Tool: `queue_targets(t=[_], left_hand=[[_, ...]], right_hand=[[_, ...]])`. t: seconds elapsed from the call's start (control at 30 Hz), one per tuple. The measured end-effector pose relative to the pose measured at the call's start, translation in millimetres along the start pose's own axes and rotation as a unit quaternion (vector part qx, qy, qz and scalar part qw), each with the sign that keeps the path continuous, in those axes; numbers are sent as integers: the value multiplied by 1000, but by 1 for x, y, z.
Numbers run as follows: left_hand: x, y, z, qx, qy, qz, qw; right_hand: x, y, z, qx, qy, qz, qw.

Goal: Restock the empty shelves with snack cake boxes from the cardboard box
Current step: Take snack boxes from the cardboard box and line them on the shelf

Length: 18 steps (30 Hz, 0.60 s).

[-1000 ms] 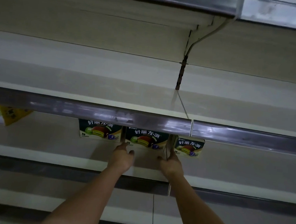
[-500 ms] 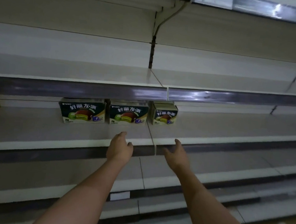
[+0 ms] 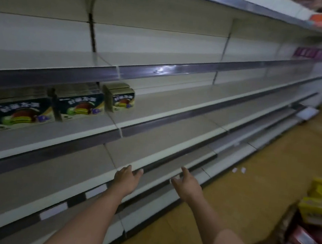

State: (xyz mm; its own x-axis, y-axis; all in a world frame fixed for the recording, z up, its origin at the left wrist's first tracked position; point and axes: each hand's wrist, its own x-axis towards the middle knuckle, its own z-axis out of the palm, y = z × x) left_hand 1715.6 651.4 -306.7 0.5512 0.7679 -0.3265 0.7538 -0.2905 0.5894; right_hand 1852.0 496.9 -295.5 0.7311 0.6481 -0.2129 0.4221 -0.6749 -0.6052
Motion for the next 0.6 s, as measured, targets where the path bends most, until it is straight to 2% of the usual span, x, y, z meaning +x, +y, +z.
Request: queue_targets(t=[0.23, 0.4, 0.6], left_hand=[[-23, 86, 82, 33, -93, 71, 993], [-56, 156, 155, 48, -140, 151, 977], [-108, 226, 241, 84, -184, 207, 957]], right_hand=[[-48, 107, -61, 32, 84, 127, 988], [-100, 194, -113, 1, 138, 232, 963], [-165, 292, -176, -1, 192, 303, 934]])
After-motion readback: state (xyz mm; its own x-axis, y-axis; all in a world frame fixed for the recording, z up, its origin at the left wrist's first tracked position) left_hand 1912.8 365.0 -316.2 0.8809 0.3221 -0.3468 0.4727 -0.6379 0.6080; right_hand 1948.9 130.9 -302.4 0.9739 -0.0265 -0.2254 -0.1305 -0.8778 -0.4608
